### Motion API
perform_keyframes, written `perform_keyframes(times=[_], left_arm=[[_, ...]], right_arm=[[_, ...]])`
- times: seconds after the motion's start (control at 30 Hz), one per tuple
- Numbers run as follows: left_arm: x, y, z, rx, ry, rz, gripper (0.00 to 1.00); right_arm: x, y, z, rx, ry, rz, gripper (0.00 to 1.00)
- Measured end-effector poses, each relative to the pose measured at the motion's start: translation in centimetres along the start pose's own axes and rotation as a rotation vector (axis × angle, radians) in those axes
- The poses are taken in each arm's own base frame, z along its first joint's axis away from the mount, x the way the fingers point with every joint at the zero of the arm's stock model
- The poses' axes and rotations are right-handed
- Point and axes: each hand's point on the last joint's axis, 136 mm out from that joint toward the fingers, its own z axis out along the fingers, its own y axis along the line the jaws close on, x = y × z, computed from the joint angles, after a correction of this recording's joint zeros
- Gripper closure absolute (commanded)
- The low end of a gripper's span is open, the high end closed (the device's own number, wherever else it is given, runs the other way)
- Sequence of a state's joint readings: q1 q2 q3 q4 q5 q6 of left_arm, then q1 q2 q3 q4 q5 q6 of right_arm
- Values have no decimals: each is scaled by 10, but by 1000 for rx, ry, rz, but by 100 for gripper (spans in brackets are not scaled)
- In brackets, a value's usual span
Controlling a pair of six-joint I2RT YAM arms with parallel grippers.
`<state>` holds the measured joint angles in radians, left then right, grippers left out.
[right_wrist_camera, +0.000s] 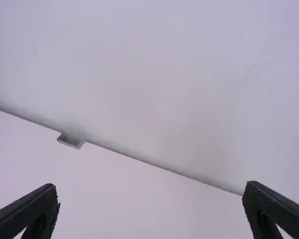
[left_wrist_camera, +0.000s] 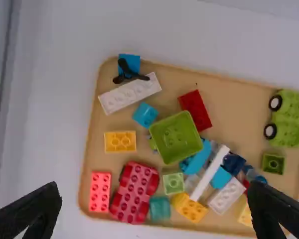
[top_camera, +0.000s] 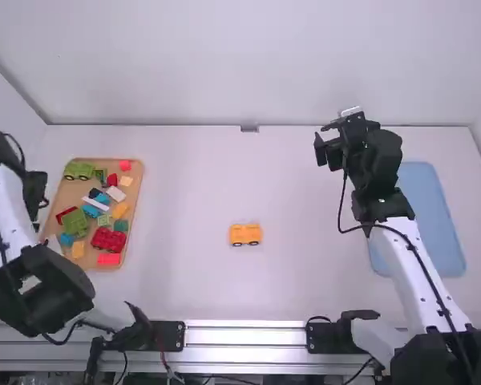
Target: Assemble lego blocks to make yellow taxi
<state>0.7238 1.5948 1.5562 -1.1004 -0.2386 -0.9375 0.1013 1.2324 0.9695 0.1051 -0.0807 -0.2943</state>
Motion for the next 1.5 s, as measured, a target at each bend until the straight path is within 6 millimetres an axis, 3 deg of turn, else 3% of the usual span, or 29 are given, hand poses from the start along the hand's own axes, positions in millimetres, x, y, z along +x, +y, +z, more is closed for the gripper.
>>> perform_keyframes(times=[0.07,0.23,0.57,0.67,0.73,0.87,1.0,1.13,1.23,1.3,1.5], left_arm=[[4,8,21,20,63,106,1],[18,24,50,42,152,346,1],[11,44,63,-54,109,558,1],[8,40,65,-44,89,618,1],[8,27,68,25,74,727,1],[28,13,73,167,147,938,1],[53,25,93,170,293,1077,1],[61,34,122,119,374,1153,1],[71,45,139,96,451,1239,11],[74,48,143,93,474,1274,12],[76,54,150,92,502,1362,42]], right_arm=[[0,-1,0,4,1,0,1],[-2,-2,0,8,-8,-2,2],[-4,-1,0,4,-18,-3,1],[-4,-1,0,5,-18,-3,2],[-4,-2,0,7,-17,-2,2],[-4,-2,0,7,-16,-3,1],[-4,-2,0,6,-18,-4,2],[-5,-2,0,7,-22,-5,1],[-6,-2,0,7,-26,-6,1],[-8,-2,0,7,-31,-7,1],[-12,-4,0,16,-49,-9,1]])
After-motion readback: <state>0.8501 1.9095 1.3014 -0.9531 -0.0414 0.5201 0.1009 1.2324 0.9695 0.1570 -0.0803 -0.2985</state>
